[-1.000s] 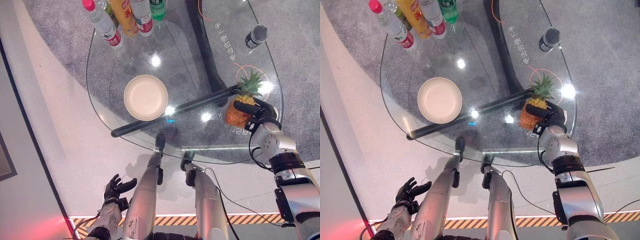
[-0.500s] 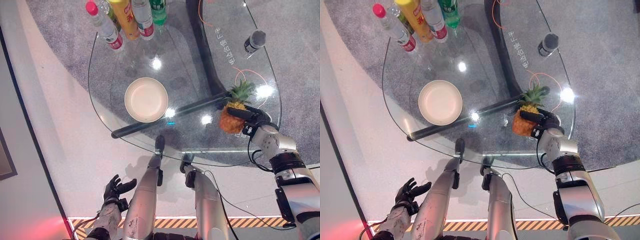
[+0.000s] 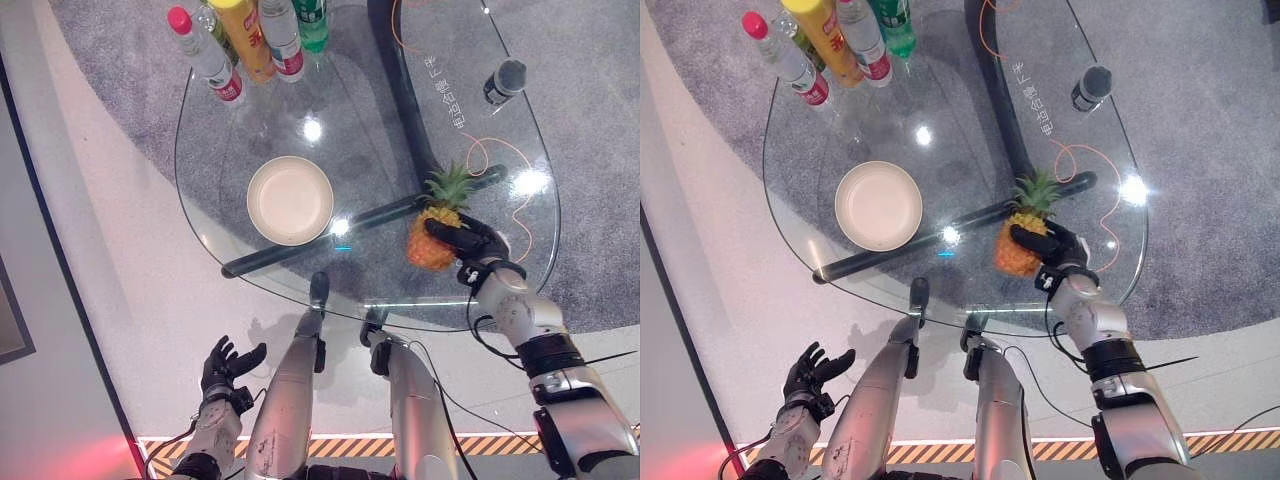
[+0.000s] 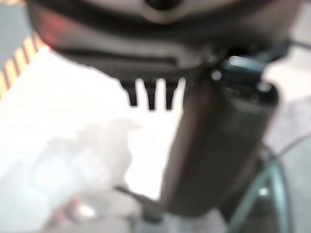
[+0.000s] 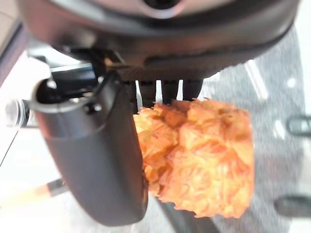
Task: Pick up the fruit to the plate
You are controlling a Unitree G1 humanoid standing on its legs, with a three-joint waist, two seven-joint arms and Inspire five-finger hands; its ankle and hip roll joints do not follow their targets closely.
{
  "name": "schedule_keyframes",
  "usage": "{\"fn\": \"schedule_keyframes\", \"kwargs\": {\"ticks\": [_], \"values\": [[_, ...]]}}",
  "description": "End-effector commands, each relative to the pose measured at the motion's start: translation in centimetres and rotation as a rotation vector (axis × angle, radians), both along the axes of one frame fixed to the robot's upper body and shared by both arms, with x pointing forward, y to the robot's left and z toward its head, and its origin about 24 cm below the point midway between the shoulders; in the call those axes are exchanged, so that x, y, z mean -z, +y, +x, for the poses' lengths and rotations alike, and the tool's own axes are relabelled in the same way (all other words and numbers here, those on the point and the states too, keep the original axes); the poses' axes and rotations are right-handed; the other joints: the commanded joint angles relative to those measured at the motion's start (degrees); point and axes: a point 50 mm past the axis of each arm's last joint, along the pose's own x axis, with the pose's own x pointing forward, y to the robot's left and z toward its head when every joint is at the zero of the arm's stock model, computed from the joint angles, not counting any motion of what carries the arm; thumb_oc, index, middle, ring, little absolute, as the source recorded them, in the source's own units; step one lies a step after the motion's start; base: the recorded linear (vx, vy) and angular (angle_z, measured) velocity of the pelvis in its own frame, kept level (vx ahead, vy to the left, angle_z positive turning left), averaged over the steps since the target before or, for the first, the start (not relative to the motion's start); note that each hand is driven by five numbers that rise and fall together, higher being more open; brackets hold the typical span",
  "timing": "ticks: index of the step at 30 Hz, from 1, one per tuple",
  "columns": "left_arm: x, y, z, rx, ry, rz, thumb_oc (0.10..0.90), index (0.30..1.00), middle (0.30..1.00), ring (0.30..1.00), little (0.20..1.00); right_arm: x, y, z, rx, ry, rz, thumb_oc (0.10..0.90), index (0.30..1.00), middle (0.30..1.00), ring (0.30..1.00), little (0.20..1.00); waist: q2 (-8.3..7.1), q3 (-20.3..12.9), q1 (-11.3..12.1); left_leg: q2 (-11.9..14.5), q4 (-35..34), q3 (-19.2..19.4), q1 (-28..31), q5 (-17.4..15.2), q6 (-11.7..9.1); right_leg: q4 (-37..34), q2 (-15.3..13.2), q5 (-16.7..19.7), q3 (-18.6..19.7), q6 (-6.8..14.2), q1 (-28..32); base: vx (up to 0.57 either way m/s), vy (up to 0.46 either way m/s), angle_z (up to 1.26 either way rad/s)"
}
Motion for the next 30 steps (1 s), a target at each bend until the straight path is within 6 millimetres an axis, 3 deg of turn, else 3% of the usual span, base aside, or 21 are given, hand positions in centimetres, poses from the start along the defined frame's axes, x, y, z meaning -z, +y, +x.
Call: {"fn": "schedule_keyframes", "kwargs": {"ticks": [1,11,18,19,22,25,30], "values": [[0.0,2.6,-2.6,-0.166,-0.037,0.027,0.800,0.900,0.900,0.900,0.900,-6.4,0.5,-0.5,-0.037,-0.362,0.040,0.100,0.300,0.300,0.300,0.200,-1.04,-1.00,-2.35,-0.73,7.60,2.58,3.13,-6.78,2.70,-8.90,-2.44,11.53,-3.09,3.74,4.20,-0.01,0.010,-0.05],[-3.6,3.5,-0.7,-0.260,-0.328,-0.044,0.800,0.900,0.900,0.900,0.900,-7.5,3.7,-2.5,-0.333,-0.532,0.028,0.100,0.300,0.300,0.300,0.200,-1.05,-1.00,-2.91,-0.18,6.99,3.90,7.95,-6.96,2.73,-9.34,-2.64,10.61,-3.15,3.78,9.09,-0.01,0.004,-0.04],[-7.7,4.2,0.9,-0.271,-0.557,-0.134,0.800,0.900,0.900,0.900,0.900,-8.9,6.6,-4.1,-0.655,-0.654,-0.065,0.100,0.300,0.300,0.300,0.200,-0.60,-1.00,-2.26,-0.04,7.59,4.22,10.36,-7.01,2.57,-9.13,-3.29,9.86,-3.79,3.66,12.26,0.00,0.000,0.00],[-9.5,3.9,1.6,-0.224,-0.625,-0.115,0.800,0.900,0.900,0.900,0.900,-9.1,7.2,-4.4,-0.713,-0.672,-0.091,0.100,0.300,0.300,0.300,0.200,-0.48,-1.00,-1.95,-0.04,7.98,4.14,10.44,-7.06,2.58,-9.06,-3.37,9.77,-3.97,3.56,12.71,0.01,-0.025,0.04],[-11.6,3.2,2.2,-0.147,-0.709,-0.109,0.800,0.900,0.900,0.900,0.900,-9.3,7.8,-4.9,-0.780,-0.689,-0.111,0.100,0.300,0.300,0.300,0.200,-0.39,-1.00,-1.38,-0.12,8.48,3.89,10.28,-7.09,2.69,-8.95,-3.56,9.74,-4.48,3.49,13.15,0.01,-0.053,0.04],[-14.8,1.2,3.1,0.070,-0.827,-0.118,0.800,0.900,0.900,0.900,0.900,-9.6,8.5,-5.4,-0.839,-0.711,-0.135,0.100,0.300,0.300,0.300,0.200,-0.41,-1.00,-0.67,-0.19,9.00,3.45,9.82,-7.09,2.82,-9.02,-3.70,9.87,-5.23,3.42,13.49,0.00,-0.052,0.03],[-17.4,-1.7,3.7,0.358,-0.912,-0.221,0.800,0.900,0.900,0.900,0.900,-9.8,9.0,-6.0,-0.873,-0.733,-0.151,0.100,0.300,0.300,0.300,0.200,-0.18,-1.00,-0.54,-0.35,9.57,3.27,8.98,-7.18,3.20,-9.14,-3.80,10.21,-5.52,3.44,13.21,0.00,-0.011,0.03]]}}
